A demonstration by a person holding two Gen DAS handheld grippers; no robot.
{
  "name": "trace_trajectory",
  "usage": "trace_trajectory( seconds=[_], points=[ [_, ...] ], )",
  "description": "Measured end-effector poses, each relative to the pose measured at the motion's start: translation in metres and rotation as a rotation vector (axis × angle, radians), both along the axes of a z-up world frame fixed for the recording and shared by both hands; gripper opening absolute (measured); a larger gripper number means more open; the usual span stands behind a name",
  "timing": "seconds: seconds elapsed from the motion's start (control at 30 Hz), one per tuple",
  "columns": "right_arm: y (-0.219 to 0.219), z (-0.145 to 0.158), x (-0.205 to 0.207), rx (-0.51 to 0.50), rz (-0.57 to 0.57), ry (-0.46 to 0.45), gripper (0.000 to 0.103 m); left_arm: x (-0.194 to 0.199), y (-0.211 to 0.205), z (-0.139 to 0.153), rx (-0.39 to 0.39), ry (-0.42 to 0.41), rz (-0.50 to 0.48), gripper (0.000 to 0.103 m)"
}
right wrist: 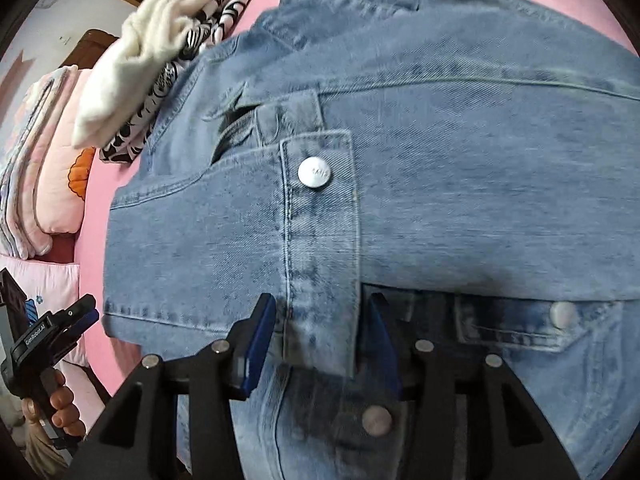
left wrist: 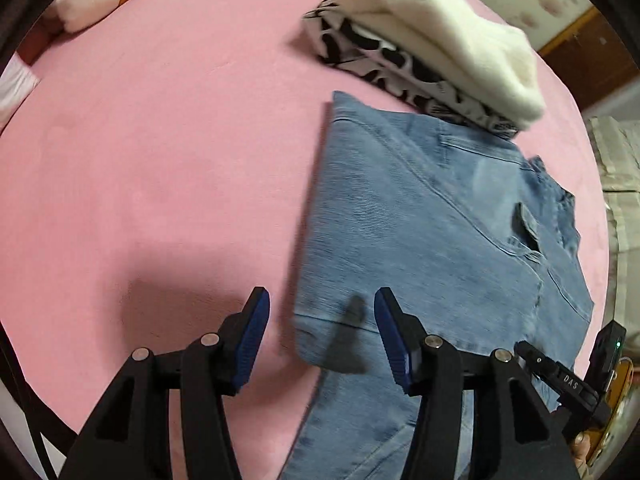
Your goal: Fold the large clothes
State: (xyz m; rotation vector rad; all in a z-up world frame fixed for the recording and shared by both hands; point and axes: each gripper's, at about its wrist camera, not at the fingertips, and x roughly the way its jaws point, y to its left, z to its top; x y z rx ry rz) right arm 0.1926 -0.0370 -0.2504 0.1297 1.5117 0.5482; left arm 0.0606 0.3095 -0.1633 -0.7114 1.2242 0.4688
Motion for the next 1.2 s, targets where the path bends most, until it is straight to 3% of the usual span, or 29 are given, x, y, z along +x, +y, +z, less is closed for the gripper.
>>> trace_trajectory(
  seconds=[0.1,0.2,0.3,0.37,0.4,0.7,0.93,1.1,1.2],
  points=[
    [0.014,0.003,-0.005,0.03,0.06,-0.015,0.033,0.002,0.001,-0.009,-0.01,0.009,0.007,0.053],
    [0.026,0.005,-0.011,0.049,0.096,-0.024,0.031,0.008,-0.001,-0.016,-0.015,0.015,-0.007,0.053],
    [0.028,-0.004,-0.008,0.044,0.06,-0.006,0.031,0.018,-0.01,-0.022,-0.011,0.025,-0.03,0.053],
    [0.028,0.004,-0.009,0.051,0.063,-0.019,0.02,0.021,-0.015,-0.022,0.0,0.027,-0.039,0.053],
    [0.029,0.01,-0.009,0.063,0.077,-0.031,0.01,0.023,-0.017,-0.021,0.01,0.029,-0.044,0.053],
    [0.018,0.127,-0.007,0.157,0.163,-0.317,0.007,0.028,-0.028,-0.013,0.035,-0.002,-0.036,0.053],
    [-0.01,0.173,0.011,0.162,0.125,-0.487,0.007,0.051,-0.055,0.004,0.082,-0.082,-0.076,0.053],
    [-0.054,0.164,0.028,0.062,0.023,-0.542,0.007,0.075,-0.075,0.008,0.107,-0.113,-0.119,0.053],
    [-0.082,0.127,0.041,-0.002,-0.045,-0.453,0.007,0.089,-0.086,0.0,0.11,-0.098,-0.145,0.053]
  ],
)
